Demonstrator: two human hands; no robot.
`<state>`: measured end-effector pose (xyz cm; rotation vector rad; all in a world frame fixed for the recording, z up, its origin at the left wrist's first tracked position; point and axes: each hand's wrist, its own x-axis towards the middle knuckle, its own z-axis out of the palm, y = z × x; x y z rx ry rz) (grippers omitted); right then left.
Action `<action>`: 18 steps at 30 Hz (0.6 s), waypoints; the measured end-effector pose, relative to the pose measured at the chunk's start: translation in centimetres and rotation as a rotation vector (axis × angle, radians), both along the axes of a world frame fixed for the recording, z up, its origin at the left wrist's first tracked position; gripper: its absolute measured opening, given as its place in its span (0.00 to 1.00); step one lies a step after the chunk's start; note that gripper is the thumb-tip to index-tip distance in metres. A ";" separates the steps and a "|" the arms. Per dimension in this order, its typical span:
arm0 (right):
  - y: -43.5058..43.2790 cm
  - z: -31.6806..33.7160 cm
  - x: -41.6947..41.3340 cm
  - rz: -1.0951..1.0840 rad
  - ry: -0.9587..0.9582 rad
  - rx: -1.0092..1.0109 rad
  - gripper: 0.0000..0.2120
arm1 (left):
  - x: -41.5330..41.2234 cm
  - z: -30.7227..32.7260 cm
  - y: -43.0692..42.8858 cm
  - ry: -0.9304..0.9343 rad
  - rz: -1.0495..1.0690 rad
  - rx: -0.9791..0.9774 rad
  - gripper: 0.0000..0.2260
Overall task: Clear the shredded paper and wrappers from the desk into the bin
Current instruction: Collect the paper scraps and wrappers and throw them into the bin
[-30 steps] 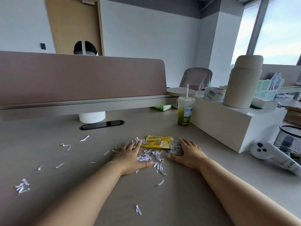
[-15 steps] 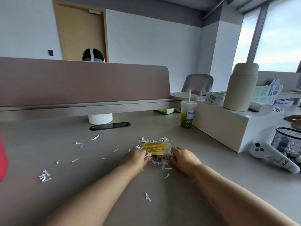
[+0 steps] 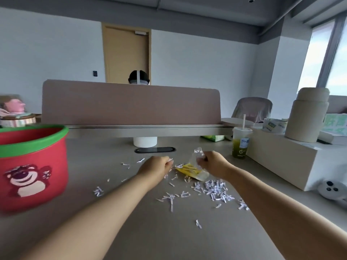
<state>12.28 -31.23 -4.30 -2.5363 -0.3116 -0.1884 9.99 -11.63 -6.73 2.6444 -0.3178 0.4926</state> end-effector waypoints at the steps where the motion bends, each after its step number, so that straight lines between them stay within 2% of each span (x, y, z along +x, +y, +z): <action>1: 1.4 0.5 -0.1 0.027 -0.013 0.030 0.12 | -0.3 0.7 0.9 -0.023 0.009 -0.023 0.18; 6: 9.0 3.2 -0.6 0.188 -0.056 0.167 0.15 | -2.9 4.3 7.3 -0.102 0.136 -0.103 0.16; 11: 17.2 6.1 -0.9 0.338 -0.055 0.253 0.16 | -6.0 8.1 15.0 -0.242 0.294 -0.042 0.16; 18: 27.5 10.4 -1.6 0.555 -0.100 0.300 0.16 | -7.8 11.6 25.5 -0.292 0.478 -0.038 0.16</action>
